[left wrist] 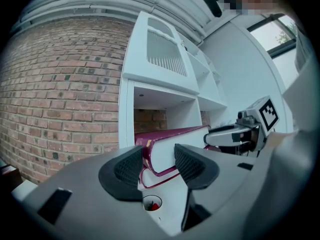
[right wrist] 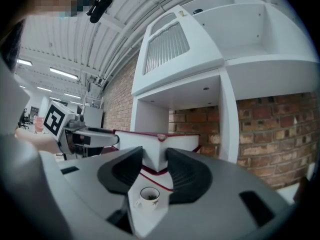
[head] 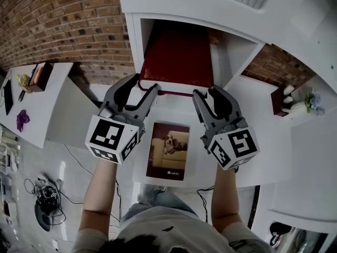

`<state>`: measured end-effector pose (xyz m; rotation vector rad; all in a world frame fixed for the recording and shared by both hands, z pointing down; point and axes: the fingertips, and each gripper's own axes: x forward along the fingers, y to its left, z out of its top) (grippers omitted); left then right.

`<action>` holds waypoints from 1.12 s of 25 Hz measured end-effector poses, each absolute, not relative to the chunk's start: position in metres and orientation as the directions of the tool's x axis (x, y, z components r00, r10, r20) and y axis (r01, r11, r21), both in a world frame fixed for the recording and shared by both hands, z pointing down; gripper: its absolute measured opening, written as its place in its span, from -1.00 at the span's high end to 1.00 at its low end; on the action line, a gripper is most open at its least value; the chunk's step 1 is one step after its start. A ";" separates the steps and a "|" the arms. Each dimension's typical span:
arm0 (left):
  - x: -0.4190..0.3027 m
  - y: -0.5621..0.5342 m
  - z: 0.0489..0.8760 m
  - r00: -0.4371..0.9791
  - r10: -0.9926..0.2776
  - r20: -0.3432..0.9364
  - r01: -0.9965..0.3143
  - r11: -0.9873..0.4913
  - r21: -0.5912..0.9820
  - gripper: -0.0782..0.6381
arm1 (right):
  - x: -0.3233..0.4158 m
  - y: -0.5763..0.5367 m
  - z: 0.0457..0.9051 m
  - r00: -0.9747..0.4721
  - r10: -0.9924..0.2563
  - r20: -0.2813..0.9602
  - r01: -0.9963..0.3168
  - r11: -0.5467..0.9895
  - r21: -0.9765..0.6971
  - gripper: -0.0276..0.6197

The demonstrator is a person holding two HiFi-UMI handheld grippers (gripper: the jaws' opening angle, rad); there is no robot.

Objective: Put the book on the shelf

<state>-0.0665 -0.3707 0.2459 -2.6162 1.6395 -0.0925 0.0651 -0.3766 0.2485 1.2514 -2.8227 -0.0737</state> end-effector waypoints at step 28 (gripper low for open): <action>-0.068 -0.408 0.256 0.383 -0.923 0.049 -0.920 -0.385 -0.068 0.22 | 0.063 -0.416 0.262 -0.657 -0.751 0.062 -0.749 0.660 0.059 0.42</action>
